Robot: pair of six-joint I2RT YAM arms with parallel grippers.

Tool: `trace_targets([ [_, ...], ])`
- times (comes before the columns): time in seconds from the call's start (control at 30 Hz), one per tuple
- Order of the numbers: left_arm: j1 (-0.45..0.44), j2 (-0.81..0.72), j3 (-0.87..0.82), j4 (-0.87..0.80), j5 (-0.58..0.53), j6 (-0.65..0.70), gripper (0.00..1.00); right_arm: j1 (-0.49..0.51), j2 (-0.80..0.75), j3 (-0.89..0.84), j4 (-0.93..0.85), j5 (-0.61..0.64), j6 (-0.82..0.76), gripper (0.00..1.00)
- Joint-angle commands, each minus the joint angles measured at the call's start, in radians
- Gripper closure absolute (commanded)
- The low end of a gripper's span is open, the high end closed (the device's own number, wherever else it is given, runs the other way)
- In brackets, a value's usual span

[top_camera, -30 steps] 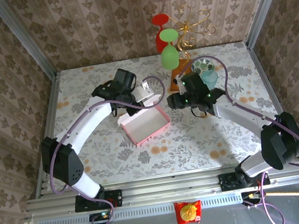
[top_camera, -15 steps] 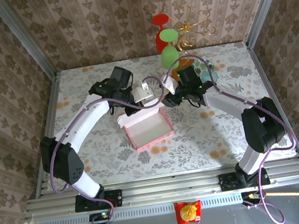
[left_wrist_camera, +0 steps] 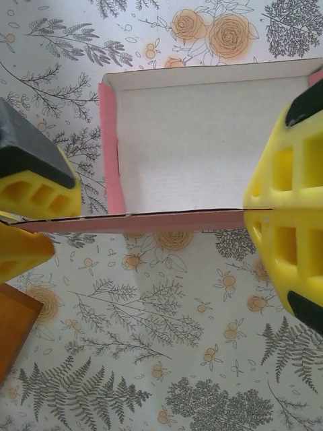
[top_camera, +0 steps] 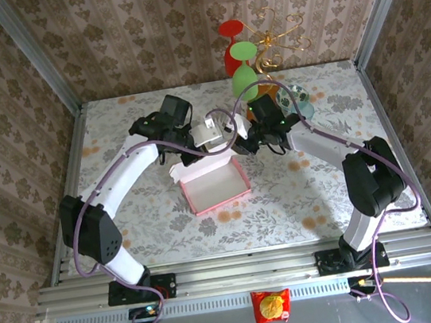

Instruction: Fold the paper box

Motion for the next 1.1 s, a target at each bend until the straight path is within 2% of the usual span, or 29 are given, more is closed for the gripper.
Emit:
trace_targets([
  [0.0, 0.007, 0.016, 0.026, 0.003, 0.025, 0.008, 1.0, 0.016, 0.02, 0.026, -0.019, 0.01, 0.01, 0.77],
  [0.23, 0.014, 0.005, 0.016, 0.042, -0.002, -0.044, 1.0, 0.022, 0.025, 0.028, -0.023, 0.045, 0.035, 0.95],
  [0.3, 0.023, -0.006, 0.013, 0.066, -0.02, -0.106, 0.74, 0.022, 0.016, 0.024, -0.017, 0.056, 0.04, 1.0],
  [0.37, 0.038, -0.025, 0.007, 0.078, -0.071, -0.209, 0.59, 0.022, 0.005, 0.016, -0.008, 0.064, 0.043, 1.0],
  [0.53, 0.135, -0.084, -0.013, -0.007, -0.088, -0.499, 0.48, 0.022, -0.012, 0.013, -0.001, 0.07, 0.047, 1.0],
  [0.67, 0.216, -0.146, -0.096, -0.059, -0.074, -0.585, 0.39, 0.027, -0.012, 0.011, 0.007, 0.077, 0.042, 1.0],
  [0.77, 0.326, -0.142, -0.114, -0.092, -0.06, -0.729, 0.38, 0.032, -0.014, 0.007, 0.011, 0.086, 0.033, 1.0],
  [0.93, 0.526, -0.157, -0.166, 0.02, 0.068, -1.052, 0.44, 0.043, -0.019, -0.011, 0.03, 0.112, 0.016, 1.0],
  [1.0, 0.57, -0.138, -0.178, 0.055, 0.105, -1.212, 0.5, 0.051, -0.025, -0.018, 0.042, 0.128, 0.01, 1.0],
  [1.07, 0.579, -0.089, -0.148, 0.057, 0.142, -1.304, 0.52, 0.057, -0.03, -0.023, 0.054, 0.145, 0.004, 1.0],
])
